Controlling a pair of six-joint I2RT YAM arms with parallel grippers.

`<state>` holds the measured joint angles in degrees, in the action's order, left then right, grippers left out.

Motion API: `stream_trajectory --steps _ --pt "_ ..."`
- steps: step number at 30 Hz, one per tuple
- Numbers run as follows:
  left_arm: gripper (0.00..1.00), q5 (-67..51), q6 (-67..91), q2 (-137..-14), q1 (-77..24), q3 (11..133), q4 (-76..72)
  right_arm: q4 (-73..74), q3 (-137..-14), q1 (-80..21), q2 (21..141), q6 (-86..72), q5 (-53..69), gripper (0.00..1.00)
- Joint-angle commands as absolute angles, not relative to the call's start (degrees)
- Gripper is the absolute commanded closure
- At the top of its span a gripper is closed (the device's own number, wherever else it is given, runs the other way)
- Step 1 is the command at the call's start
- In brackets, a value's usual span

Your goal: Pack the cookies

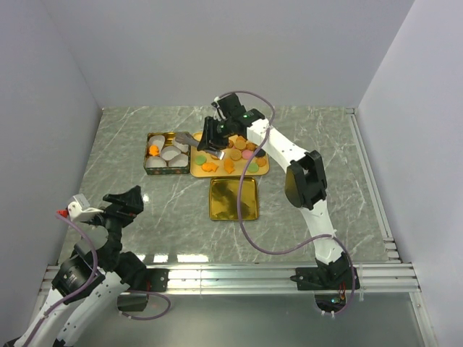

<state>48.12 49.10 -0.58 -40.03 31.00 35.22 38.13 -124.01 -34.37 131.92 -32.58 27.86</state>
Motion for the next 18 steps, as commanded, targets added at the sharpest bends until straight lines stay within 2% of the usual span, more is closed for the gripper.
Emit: stream_trajectory --steps 1,18 --pt "0.01 49.4 49.9 1.4 -40.6 32.0 35.4 38.5 -129.5 -34.5 132.5 -33.0 25.7 0.57" --pt "0.01 50.9 51.0 1.1 -41.6 32.3 36.4 38.2 -132.9 -34.5 135.3 -34.7 24.0 0.43"
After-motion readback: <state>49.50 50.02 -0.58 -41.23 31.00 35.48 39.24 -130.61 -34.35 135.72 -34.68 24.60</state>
